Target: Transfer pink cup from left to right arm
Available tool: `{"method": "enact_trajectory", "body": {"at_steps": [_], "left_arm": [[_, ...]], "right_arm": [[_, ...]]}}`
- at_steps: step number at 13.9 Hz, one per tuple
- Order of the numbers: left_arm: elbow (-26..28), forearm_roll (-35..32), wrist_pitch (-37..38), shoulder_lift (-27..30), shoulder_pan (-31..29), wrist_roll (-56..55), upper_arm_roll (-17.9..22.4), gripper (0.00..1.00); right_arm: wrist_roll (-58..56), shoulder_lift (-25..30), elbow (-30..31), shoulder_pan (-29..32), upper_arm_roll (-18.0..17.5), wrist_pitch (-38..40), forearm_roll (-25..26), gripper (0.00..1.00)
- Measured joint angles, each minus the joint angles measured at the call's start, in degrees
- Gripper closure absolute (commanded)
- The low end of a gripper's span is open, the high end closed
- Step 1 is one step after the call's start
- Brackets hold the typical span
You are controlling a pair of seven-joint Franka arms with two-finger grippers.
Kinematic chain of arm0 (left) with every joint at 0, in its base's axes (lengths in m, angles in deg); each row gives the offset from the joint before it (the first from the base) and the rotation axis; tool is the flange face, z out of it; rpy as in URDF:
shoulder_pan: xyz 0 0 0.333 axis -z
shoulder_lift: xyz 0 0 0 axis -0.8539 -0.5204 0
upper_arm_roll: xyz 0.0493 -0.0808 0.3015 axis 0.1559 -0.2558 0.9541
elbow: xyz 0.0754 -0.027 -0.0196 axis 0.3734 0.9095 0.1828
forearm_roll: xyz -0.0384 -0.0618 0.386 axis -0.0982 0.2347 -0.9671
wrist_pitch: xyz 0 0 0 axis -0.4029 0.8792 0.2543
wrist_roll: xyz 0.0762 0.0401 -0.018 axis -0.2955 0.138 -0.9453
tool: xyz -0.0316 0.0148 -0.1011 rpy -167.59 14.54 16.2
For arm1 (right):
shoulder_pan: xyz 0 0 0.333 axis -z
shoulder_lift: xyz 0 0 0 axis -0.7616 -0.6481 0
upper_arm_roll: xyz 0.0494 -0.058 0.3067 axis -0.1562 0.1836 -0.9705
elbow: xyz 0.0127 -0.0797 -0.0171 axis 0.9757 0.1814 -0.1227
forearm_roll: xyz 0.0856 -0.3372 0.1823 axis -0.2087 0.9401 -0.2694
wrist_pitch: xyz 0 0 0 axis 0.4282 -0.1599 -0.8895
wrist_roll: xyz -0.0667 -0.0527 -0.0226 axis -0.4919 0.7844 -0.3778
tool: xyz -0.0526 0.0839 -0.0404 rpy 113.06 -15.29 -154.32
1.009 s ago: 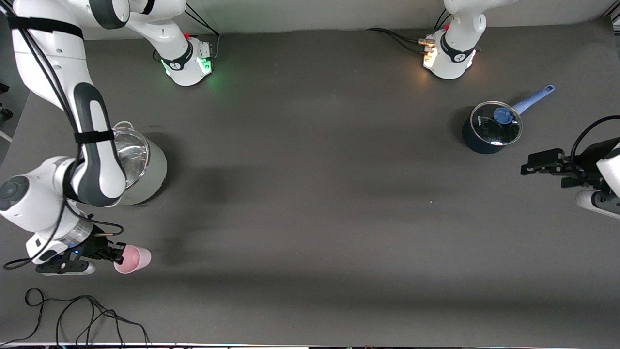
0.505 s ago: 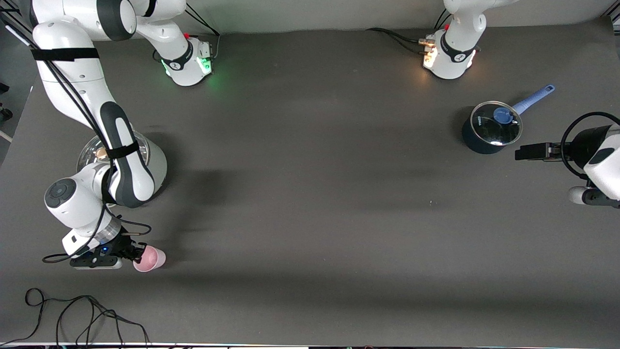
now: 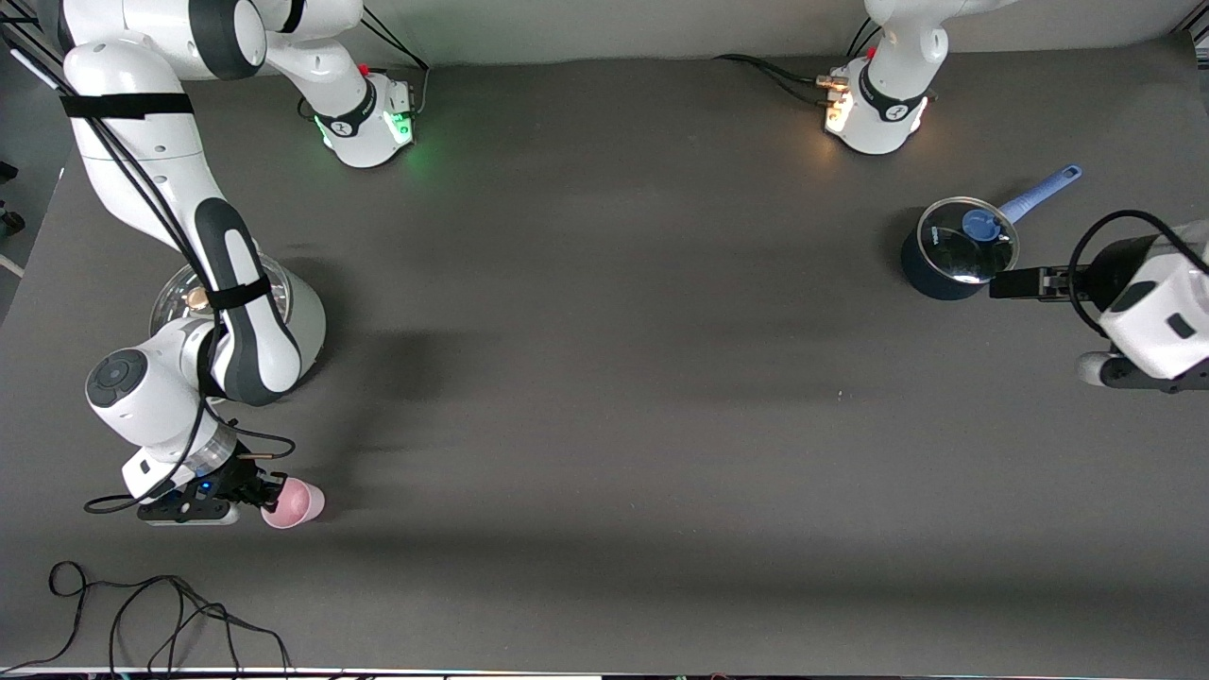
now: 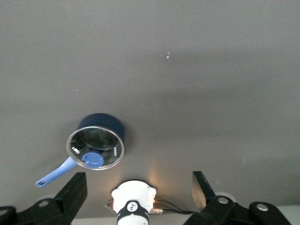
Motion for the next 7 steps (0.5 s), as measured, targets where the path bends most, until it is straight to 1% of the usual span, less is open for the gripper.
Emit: {"method": "enact_trajectory", "body": {"at_steps": [2, 4, 6, 7], "left_arm": [[0.7, -0.1, 0.0, 0.8, 6.5, 0.0, 7.1, 0.00], [2.1, -0.1, -0.7, 1.9, 11.9, 0.0, 13.0, 0.00], [6.8, -0.1, -4.7, 4.5, 15.9, 0.0, 17.9, 0.00], [10.3, -0.1, -7.9, 6.6, 16.6, 0.0, 19.0, 0.00]], "right_arm": [[0.0, 0.3, 0.0, 0.0, 0.0, 0.4, 0.0, 0.00], [0.0, 1.0, 0.0, 0.2, 0.0, 1.4, 0.0, 0.00], [0.0, 1.6, 0.0, 0.2, 0.0, 2.0, 0.0, 0.00], [0.0, 2.0, 0.0, 0.2, 0.0, 2.6, 0.0, 0.00]]}}
